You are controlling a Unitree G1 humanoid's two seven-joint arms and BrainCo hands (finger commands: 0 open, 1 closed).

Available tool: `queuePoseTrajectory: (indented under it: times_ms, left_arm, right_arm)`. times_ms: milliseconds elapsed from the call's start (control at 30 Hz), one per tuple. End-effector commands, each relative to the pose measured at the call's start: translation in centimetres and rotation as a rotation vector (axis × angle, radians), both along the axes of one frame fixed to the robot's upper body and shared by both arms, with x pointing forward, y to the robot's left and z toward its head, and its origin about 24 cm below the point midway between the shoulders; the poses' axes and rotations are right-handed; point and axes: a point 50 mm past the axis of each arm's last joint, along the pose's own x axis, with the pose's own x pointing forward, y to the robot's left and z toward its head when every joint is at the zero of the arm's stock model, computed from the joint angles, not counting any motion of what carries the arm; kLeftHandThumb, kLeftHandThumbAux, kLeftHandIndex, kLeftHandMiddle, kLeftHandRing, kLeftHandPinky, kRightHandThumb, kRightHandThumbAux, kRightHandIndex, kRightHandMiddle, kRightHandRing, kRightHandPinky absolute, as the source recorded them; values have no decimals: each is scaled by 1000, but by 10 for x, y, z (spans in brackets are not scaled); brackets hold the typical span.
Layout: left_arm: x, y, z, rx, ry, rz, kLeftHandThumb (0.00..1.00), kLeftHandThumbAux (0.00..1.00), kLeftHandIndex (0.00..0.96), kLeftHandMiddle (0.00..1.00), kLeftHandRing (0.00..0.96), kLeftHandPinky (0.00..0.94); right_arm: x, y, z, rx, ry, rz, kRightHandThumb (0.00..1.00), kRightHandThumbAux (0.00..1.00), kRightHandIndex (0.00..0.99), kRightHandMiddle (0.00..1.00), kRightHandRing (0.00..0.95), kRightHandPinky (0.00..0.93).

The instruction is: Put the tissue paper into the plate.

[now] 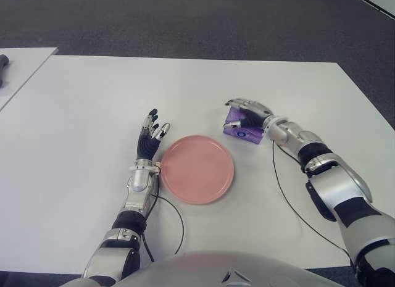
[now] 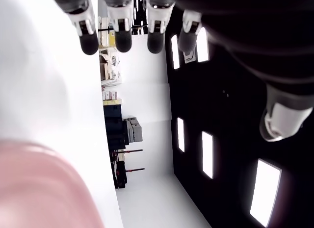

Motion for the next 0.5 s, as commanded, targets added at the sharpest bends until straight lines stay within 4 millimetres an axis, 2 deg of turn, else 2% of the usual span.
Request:
queuePoseTrajectory:
  times_ms: [33, 500]
  left_arm:
    - [-6, 0, -9, -3, 46, 23, 0, 442, 0, 0, 0, 0]
    - [-7, 1, -8, 2, 42, 18, 0, 456, 0, 0, 0, 0]
  right_arm:
    - [3, -2, 7, -16, -19, 10, 288, 198, 0, 0, 0, 0]
    - [5, -3, 7, -48, -22, 6, 254, 222, 0, 0, 0, 0]
